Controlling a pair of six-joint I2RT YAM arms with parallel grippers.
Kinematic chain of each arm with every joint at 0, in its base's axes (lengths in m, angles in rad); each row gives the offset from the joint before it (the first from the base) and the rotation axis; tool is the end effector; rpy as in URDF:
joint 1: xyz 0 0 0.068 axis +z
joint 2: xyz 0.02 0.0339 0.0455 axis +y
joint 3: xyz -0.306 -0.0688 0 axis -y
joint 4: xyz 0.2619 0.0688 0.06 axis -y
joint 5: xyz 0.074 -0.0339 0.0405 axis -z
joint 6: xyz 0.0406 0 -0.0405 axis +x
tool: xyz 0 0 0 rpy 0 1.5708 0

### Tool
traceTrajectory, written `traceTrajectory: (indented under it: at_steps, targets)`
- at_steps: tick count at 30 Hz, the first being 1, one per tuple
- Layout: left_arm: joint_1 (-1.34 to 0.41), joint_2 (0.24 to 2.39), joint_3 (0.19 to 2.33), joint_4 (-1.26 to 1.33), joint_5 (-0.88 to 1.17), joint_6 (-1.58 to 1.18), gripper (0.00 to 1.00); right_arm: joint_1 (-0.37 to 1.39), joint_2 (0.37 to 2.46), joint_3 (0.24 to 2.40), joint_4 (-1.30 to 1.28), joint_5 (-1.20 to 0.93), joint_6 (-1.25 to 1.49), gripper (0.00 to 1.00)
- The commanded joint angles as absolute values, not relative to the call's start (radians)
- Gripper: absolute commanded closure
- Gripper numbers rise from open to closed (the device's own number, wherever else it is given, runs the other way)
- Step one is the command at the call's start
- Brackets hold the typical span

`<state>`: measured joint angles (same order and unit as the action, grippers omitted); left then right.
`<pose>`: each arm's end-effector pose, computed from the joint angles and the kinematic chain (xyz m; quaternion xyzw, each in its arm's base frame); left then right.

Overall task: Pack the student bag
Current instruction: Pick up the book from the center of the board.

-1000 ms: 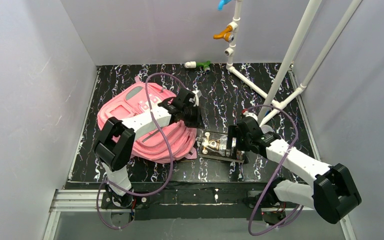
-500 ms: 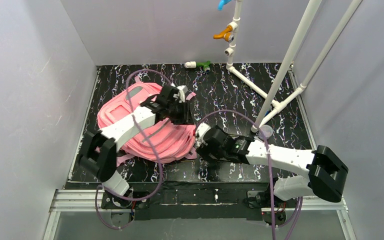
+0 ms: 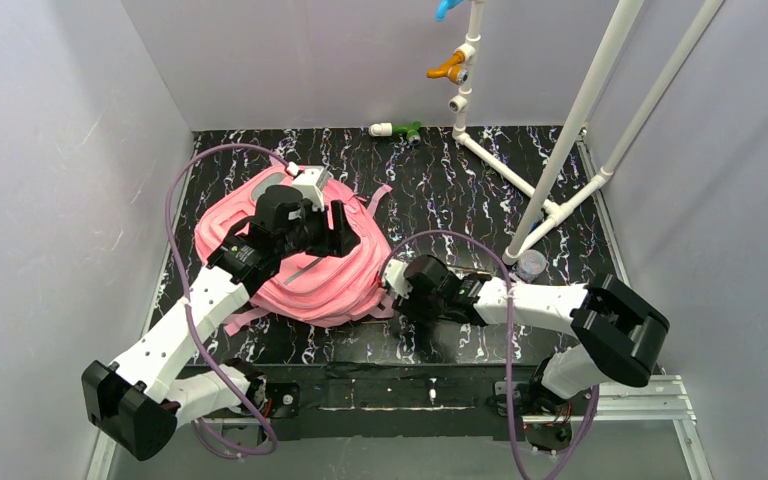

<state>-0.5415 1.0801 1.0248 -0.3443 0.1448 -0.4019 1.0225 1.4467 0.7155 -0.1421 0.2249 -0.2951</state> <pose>0.2076 -0.1317 0.3844 0.0979 0.8264 -0.3042 0.4637 0.1589 0.2428 0.1999 -0.5414 0.7619 0.0222 0.3549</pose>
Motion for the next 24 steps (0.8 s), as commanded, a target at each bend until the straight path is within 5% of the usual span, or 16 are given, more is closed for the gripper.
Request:
traceTrajectory:
  at_steps: [1, 5, 13, 18, 24]
  targets:
    - [-0.537, 1.047, 0.993, -0.397, 0.115, -0.376, 0.41, 0.969, 1.488, 0.687, -0.084, 0.212, -0.292, 0.54]
    - [-0.537, 1.055, 0.987, -0.377, 0.153, -0.392, 0.39, 0.897, 1.441, 0.723, -0.119, 0.103, -0.234, 0.99]
    - [-0.538, 1.140, 0.952, -0.226, 0.281, -0.519, 0.33, 0.740, 1.319, 0.786, -0.123, -0.195, -0.042, 0.99]
    - [-0.545, 1.255, 0.852, 0.048, 0.411, -0.857, 0.21, 0.675, 1.264, 0.819, -0.094, -0.278, 0.080, 0.99]
    - [-0.593, 1.410, 0.939, 0.047, 0.345, -1.146, 0.20, 0.661, 1.225, 0.782, -0.034, -0.313, 0.067, 0.99]
